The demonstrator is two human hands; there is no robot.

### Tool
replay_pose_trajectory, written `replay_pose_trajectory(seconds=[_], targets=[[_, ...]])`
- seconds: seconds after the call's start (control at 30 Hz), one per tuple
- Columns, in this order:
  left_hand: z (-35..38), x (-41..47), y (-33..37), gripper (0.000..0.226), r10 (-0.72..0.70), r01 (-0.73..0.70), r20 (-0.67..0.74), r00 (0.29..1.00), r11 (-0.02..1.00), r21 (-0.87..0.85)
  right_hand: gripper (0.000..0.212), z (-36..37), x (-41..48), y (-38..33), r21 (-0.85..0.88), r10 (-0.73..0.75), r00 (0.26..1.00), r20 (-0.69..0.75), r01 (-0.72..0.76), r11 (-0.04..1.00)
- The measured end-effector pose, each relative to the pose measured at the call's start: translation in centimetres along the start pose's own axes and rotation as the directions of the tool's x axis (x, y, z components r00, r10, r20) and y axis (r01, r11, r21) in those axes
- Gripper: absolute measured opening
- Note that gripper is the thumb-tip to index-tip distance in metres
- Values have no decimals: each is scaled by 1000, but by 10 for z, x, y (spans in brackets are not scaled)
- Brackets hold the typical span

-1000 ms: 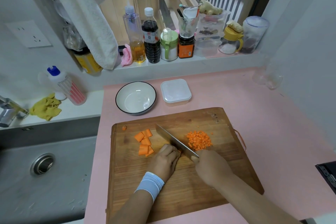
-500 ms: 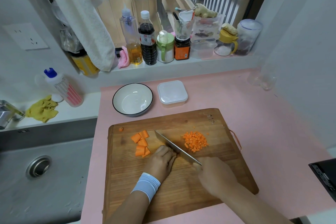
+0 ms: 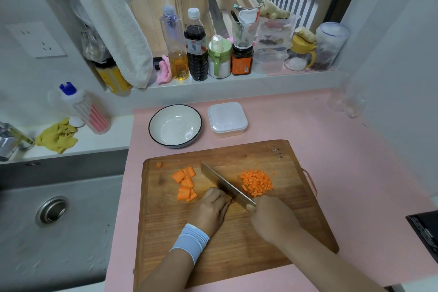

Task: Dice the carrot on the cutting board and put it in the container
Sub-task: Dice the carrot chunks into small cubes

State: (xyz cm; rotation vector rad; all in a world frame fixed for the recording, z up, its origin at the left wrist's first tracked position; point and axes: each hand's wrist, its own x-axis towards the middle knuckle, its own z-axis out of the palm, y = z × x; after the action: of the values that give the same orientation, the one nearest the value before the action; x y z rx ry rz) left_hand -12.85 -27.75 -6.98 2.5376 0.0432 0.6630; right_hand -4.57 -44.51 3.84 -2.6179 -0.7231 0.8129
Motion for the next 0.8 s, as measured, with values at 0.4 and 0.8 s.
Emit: replay_pose_trajectory(seconds=[0.4, 0.8], targets=[[2, 0, -3, 9, -7, 7, 18, 1000, 1000, 18, 26, 10, -15, 2, -65, -23, 996, -81, 17, 998], [0, -1, -3, 7, -2, 2, 7, 1000, 1000, 6, 30, 10, -24, 10, -90, -13, 996, -89, 5, 996]])
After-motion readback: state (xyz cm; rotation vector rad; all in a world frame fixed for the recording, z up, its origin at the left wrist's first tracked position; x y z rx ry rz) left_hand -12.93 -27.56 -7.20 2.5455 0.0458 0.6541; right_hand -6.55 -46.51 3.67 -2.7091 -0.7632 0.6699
